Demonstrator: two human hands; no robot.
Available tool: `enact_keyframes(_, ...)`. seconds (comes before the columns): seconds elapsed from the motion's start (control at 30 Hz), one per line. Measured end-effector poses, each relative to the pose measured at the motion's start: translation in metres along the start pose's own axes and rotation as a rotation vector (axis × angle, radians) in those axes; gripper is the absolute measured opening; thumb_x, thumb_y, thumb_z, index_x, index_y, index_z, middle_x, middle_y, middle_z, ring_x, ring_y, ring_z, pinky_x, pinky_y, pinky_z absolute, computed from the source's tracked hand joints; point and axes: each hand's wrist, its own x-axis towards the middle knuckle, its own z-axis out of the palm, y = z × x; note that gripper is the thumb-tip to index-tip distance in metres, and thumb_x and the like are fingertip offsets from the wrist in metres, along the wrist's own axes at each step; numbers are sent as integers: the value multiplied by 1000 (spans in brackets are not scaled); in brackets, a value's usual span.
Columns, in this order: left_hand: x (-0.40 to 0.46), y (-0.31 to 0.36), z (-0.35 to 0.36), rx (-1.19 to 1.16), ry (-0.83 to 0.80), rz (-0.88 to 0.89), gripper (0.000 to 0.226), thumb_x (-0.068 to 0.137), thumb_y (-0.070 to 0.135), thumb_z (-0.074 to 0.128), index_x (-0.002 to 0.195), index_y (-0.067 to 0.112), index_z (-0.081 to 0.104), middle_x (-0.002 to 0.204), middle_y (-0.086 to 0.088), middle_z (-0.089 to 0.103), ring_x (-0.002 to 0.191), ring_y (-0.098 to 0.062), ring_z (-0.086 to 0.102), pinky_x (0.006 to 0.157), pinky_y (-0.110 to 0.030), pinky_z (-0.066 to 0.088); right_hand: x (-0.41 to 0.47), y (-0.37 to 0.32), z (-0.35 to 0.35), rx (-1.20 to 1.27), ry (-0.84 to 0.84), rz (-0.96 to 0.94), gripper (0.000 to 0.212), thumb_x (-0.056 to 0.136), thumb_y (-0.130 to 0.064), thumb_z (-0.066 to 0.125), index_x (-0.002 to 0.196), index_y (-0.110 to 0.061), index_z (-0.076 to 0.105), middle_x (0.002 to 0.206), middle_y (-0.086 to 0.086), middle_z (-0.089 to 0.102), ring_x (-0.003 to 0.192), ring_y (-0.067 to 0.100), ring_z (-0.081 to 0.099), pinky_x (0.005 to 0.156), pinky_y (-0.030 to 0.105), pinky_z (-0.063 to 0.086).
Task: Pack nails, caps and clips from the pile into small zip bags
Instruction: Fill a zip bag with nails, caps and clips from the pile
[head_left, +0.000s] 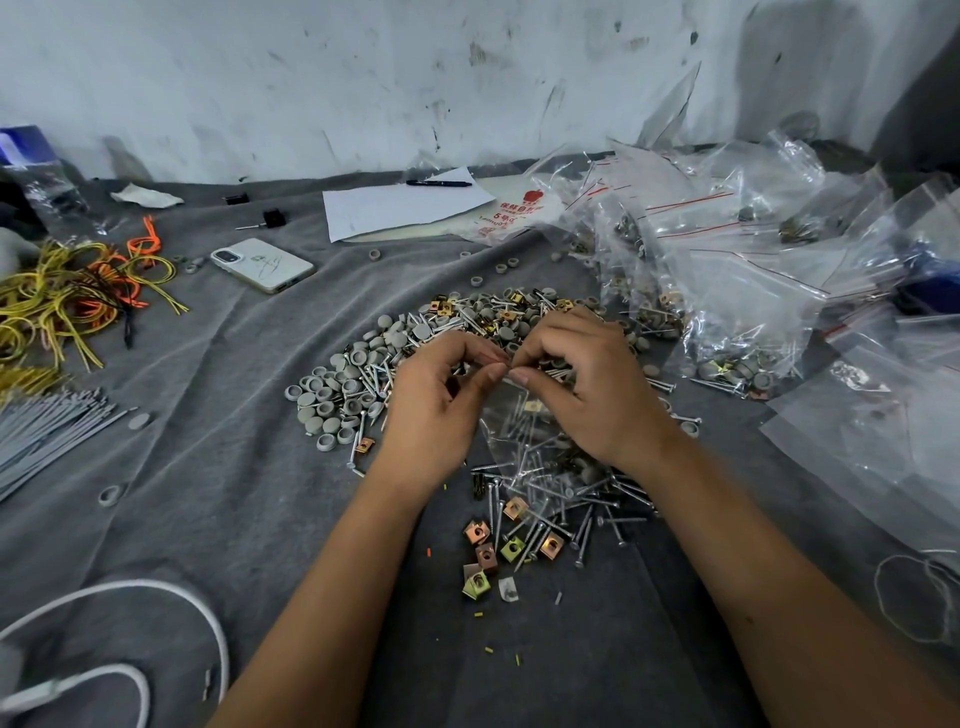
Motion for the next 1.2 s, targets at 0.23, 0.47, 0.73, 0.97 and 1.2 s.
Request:
enact_keyframes(0.23,0,-2,0,25,-60,-40,5,97,9,69,99,11,73,95,0,74,92,-19,70,86,-51,57,0,-1,0,2,-5,14,6,92,-16,73,91,-12,69,92,-4,62,96,18,54,87,57,45)
enact_keyframes(0.47,0,-3,-1,-3,-10,-1,5,93,19,69,94,22,72,95,4,74,92,-17,69,85,-47,58,-1,-1,-2,-7,-2,-4,9,88,-18,78,91,-10,74,94,-5,66,97,18,57,87,55,46)
enact_keyframes(0.73,0,0,0,37,4,36,5,93,15,71,92,20,72,95,3,71,93,-17,68,85,-46,57,1,-5,-6,50,25,-16,8,84,-8,81,88,-3,76,89,3,68,90,20,62,81,45,52)
enact_keyframes(0.97,0,-1,-4,29,63,-44,3,96,15,73,98,17,73,93,5,74,87,-10,70,79,-31,56,0,-5,-14,79,50,44,6,85,-8,81,88,-6,77,88,1,68,88,17,62,81,38,52)
enact_keyframes(1.2,0,-5,-6,-50,10,-46,10,92,13,76,93,23,75,96,2,76,92,-19,73,86,-51,59,0,-6,-14,94,22,9,8,83,-10,82,86,-4,78,85,1,69,85,15,62,78,38,51)
